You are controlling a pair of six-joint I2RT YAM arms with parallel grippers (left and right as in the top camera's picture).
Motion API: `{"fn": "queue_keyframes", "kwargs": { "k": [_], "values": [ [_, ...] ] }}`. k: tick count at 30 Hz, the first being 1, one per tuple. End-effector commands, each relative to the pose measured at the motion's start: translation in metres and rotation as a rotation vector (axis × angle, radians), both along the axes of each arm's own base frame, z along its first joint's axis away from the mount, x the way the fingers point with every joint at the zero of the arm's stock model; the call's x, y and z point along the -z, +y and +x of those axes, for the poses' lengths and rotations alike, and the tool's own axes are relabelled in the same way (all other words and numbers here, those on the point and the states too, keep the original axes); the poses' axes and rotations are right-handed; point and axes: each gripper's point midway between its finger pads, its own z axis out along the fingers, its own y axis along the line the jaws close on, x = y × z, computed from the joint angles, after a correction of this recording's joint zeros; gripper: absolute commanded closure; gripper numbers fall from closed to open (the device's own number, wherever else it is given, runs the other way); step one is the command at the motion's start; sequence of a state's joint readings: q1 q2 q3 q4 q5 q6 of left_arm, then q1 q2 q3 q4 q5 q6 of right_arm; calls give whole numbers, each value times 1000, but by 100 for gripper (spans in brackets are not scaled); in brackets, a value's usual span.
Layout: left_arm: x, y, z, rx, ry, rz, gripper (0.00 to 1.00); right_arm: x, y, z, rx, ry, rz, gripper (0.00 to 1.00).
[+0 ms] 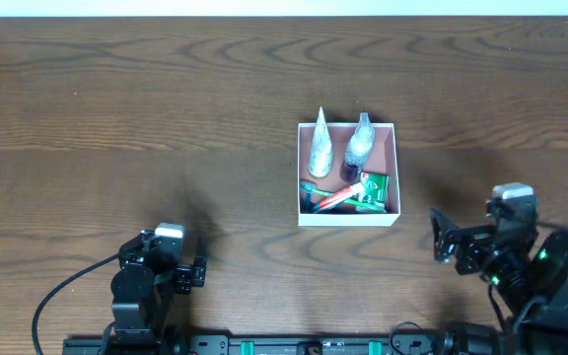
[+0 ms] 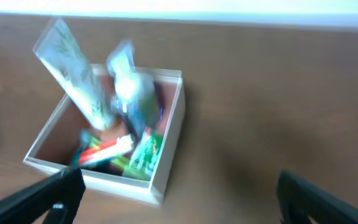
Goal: Pack container
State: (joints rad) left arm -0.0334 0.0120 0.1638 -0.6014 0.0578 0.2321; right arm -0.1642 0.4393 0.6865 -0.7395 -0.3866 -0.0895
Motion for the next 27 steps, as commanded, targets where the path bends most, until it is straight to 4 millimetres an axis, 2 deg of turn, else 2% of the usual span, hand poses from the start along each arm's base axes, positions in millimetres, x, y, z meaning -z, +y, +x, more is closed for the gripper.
{"fn": "queue_keyframes", "kwargs": {
  "k": [1, 5, 12, 22, 27],
  "values": [
    [3, -1, 0, 2, 6, -11, 2, 18, 16, -1, -129, -80, -54, 1],
    [3, -1, 0, 2, 6, -11, 2, 51, 27, 0, -197, -116, -22, 1],
    [3, -1, 0, 2, 6, -11, 2, 88, 34, 5, -243, -171, -14, 1],
    [3, -1, 0, 2, 6, -11, 2, 110, 27, 16, -211, -230, -47, 1],
    [3, -1, 0, 2, 6, -11, 2, 108, 26, 21, -209, -293, -64, 1]
  ]
}}
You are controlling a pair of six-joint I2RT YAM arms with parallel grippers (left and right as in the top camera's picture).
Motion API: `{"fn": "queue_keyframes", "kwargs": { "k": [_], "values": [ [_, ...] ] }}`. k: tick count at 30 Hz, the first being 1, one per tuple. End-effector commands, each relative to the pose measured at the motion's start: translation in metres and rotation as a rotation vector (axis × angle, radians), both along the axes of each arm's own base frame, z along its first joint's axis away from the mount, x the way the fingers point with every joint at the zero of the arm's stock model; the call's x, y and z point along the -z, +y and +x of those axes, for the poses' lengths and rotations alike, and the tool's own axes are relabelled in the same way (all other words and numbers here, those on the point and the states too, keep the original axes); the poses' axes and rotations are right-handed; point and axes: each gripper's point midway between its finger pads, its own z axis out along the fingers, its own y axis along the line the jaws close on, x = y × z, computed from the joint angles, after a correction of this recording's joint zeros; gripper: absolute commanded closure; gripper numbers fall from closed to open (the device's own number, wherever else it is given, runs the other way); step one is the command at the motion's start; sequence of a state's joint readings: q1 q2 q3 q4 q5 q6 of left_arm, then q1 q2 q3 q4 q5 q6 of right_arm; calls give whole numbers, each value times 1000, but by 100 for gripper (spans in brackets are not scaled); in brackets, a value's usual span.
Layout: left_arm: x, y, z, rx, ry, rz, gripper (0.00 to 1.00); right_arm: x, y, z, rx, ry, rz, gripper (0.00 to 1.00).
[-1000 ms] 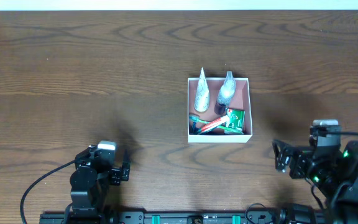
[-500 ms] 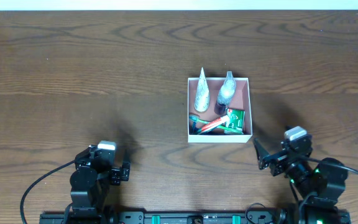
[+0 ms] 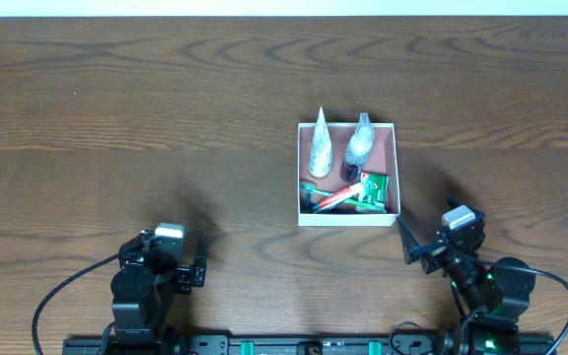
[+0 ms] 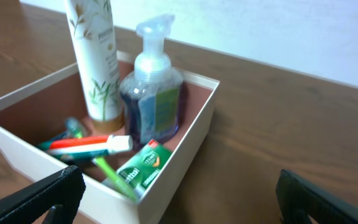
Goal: Pack container
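Note:
The white box [image 3: 300,176] with a reddish inside stands right of the table's middle. In it a white tube [image 4: 96,62] and a clear pump bottle [image 4: 151,93] stand upright. A red-and-white toothpaste tube [image 4: 92,145], a green toothbrush [image 4: 112,173] and a green packet [image 4: 140,168] lie by the box's near wall. My right gripper [image 4: 182,208] is open and low, just off the box's near right corner [image 3: 396,221], with nothing held. Over at the front left, my left gripper [image 3: 197,270] rests far from the box.
The dark wooden table [image 3: 146,118] spreads all round the box. Both arm bases and their cables [image 3: 62,296] sit along the front edge. A pale wall shows behind the table's far edge in the right wrist view.
My right arm has drawn back from the table's right edge to the front, nearer its base. Its gripper is lower, still open and facing the box's near right corner. The left arm has not moved.

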State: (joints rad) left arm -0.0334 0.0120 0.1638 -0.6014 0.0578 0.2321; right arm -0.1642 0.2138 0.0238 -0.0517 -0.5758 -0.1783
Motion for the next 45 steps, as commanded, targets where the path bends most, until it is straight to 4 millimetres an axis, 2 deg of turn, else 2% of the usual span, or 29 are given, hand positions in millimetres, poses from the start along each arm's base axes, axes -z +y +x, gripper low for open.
{"fn": "queue_keyframes", "kwargs": {
  "k": [1, 7, 14, 17, 45],
  "values": [
    [3, -1, 0, 2, 6, -11, 2, 5, 0, 0, -2, -3, -10, 1],
    [3, -1, 0, 2, 6, -11, 2, 3, 0, 0, -2, -14, -11, 1],
    [3, -1, 0, 2, 6, -11, 2, -20, 1, -3, -2, -124, -29, 1],
    [3, -1, 0, 2, 6, -11, 2, -23, 1, -4, -1, -141, -32, 1],
    [3, -1, 0, 2, 6, -11, 2, -24, 1, -4, -1, -144, -33, 1]
  ]
}}
